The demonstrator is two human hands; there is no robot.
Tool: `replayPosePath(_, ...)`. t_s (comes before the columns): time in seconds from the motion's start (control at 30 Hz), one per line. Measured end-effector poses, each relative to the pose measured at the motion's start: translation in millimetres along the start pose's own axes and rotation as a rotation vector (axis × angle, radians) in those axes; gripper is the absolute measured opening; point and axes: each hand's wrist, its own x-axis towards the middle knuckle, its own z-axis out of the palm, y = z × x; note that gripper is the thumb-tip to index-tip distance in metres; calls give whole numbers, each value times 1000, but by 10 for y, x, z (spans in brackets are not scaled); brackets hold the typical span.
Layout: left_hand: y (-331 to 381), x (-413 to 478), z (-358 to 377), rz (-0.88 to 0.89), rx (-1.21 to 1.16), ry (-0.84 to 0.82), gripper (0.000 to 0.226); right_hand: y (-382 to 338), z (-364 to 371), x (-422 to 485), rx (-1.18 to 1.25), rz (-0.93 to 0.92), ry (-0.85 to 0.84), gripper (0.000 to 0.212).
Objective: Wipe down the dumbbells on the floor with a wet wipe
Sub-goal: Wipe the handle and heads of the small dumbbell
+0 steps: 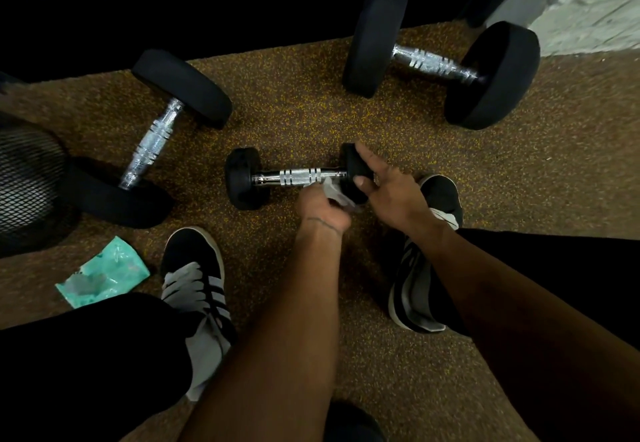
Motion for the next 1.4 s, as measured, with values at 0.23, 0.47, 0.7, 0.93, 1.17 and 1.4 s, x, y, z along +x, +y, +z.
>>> replayPosePath(0.23, -19, -98, -115, 24, -8, 44, 29, -17, -8, 3, 8, 1, 26, 60)
replayPosePath(0.47, -75, 8, -149, 22, -3, -3, 25, -8, 32, -24, 4, 0, 42, 60)
replayPosePath(0.7, 108, 178, -253, 35, -86, 18, 21, 9, 35, -46, 32, -9, 28, 60)
replayPosePath(0.93, -5, 69, -336, 43, -171, -41, 28, 1, 22, -33, 49, 19, 53, 58)
replayPosePath(1.17, -18, -65, -228, 35, -76, -42, 28, -4, 55, -76, 52, -18, 65, 59)
replayPosePath(1.4, 167, -345, -201, 326, -266, 153, 23, -8, 27, -45, 45, 21, 43, 61)
